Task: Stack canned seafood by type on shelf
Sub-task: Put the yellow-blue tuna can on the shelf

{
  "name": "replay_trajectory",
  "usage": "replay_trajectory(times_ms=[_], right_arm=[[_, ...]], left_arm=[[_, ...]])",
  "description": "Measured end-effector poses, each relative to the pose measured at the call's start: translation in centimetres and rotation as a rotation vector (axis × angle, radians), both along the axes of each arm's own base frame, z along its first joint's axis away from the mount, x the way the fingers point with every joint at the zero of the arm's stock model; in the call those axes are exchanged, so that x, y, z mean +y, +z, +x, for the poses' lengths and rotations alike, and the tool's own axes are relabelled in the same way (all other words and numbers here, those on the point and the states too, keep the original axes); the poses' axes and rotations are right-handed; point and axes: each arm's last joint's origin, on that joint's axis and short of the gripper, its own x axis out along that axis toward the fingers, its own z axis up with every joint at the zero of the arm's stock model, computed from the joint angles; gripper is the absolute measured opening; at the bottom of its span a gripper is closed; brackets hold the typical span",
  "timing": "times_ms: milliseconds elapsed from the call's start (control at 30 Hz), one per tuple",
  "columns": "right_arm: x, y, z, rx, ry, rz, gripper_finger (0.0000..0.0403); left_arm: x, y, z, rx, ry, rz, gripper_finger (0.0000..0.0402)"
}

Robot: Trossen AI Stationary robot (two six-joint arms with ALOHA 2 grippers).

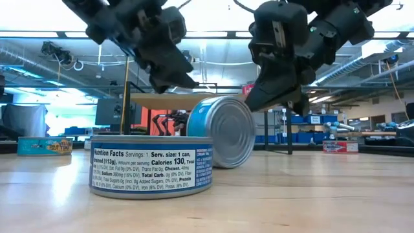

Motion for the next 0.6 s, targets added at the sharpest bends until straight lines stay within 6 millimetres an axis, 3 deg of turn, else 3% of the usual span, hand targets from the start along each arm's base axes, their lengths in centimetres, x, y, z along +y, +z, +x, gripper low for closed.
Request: replay_trajectory(times_ms=[233, 600], right_arm=[[0.1, 0.1, 0.0, -0.003, 0.024, 0.009, 0.0007], [0.8, 0.1, -0.2, -0.002, 0.270, -0.025, 0.0022]], left_arm=[[-3.2, 0.6, -0.2, 0.011, -0.033, -0.061, 0.0204], [-7.8, 3.0, -0.3, -0.048, 0.325, -0.191, 0.0233]])
